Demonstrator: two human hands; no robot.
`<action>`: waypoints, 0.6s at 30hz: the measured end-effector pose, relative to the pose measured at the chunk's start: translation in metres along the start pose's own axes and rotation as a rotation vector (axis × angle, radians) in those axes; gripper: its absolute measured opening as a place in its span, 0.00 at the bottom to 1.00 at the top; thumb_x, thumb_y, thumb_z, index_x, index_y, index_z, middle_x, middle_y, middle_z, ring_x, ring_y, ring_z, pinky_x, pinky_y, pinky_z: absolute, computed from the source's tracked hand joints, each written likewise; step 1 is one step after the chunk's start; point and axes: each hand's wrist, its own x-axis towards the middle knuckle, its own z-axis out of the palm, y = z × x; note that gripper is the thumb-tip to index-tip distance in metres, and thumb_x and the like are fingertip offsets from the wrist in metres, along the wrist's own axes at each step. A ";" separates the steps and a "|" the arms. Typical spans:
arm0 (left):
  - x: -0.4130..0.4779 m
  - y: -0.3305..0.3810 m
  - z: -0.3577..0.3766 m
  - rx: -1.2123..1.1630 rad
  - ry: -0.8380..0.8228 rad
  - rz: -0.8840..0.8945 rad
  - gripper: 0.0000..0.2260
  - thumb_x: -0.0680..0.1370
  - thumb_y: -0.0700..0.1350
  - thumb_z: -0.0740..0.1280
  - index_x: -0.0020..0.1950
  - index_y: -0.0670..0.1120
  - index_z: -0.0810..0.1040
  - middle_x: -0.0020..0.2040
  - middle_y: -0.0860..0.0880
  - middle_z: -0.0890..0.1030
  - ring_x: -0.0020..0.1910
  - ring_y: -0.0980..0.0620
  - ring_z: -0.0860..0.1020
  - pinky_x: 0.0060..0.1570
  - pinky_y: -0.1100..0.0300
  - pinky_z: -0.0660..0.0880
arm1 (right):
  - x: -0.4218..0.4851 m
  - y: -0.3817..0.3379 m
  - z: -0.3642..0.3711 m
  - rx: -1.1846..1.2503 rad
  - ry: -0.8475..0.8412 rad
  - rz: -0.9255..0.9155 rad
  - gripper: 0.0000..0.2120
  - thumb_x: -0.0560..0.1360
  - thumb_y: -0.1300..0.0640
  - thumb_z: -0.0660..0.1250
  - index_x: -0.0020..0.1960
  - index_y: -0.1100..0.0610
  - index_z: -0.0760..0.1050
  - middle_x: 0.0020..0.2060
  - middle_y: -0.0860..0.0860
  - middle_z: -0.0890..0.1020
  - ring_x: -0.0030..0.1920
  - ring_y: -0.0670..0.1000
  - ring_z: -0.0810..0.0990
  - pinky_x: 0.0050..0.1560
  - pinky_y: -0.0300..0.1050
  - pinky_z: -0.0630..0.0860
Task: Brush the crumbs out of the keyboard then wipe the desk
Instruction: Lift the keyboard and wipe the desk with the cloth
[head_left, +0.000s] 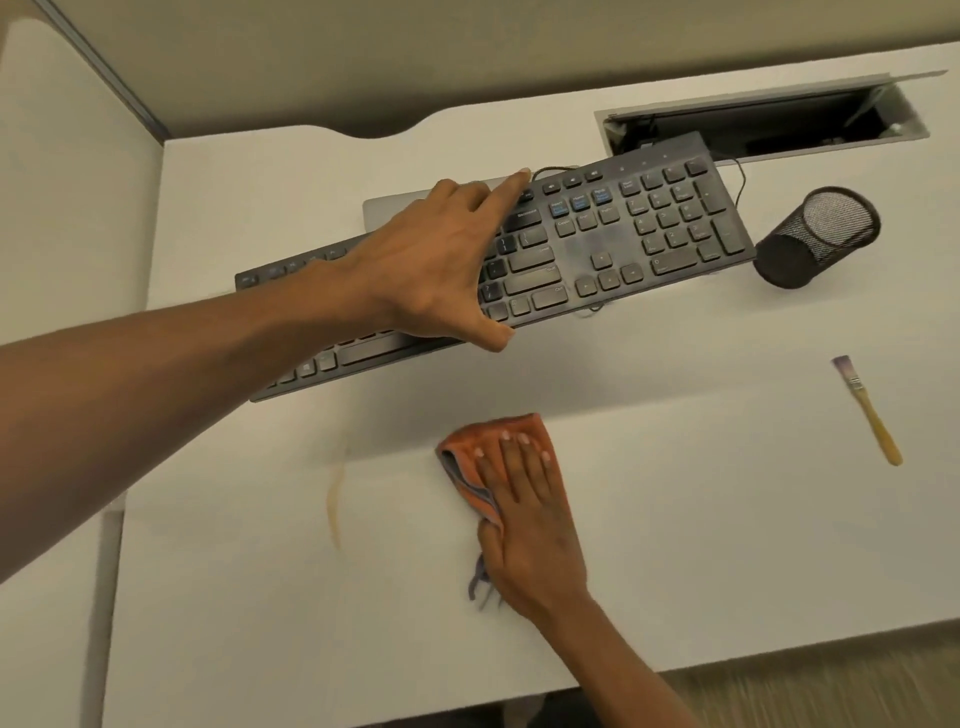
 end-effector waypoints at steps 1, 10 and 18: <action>-0.001 -0.002 -0.001 0.007 -0.001 -0.002 0.64 0.66 0.72 0.74 0.88 0.47 0.42 0.78 0.39 0.67 0.73 0.41 0.67 0.68 0.46 0.70 | 0.015 -0.007 0.003 0.006 -0.008 -0.010 0.36 0.81 0.51 0.55 0.85 0.48 0.43 0.84 0.51 0.50 0.84 0.53 0.46 0.83 0.57 0.47; -0.016 -0.023 -0.006 0.051 0.013 -0.029 0.64 0.64 0.74 0.70 0.88 0.46 0.43 0.74 0.40 0.70 0.68 0.42 0.69 0.66 0.43 0.74 | 0.152 -0.068 0.010 0.083 -0.302 -0.286 0.28 0.83 0.34 0.40 0.81 0.40 0.45 0.83 0.44 0.55 0.83 0.45 0.47 0.82 0.44 0.39; -0.037 -0.031 0.003 0.062 0.013 -0.045 0.64 0.66 0.74 0.71 0.88 0.46 0.42 0.75 0.40 0.69 0.69 0.42 0.69 0.68 0.43 0.73 | 0.160 -0.107 0.047 -0.116 -0.642 -0.730 0.35 0.82 0.34 0.41 0.84 0.50 0.54 0.84 0.46 0.55 0.83 0.46 0.49 0.83 0.47 0.44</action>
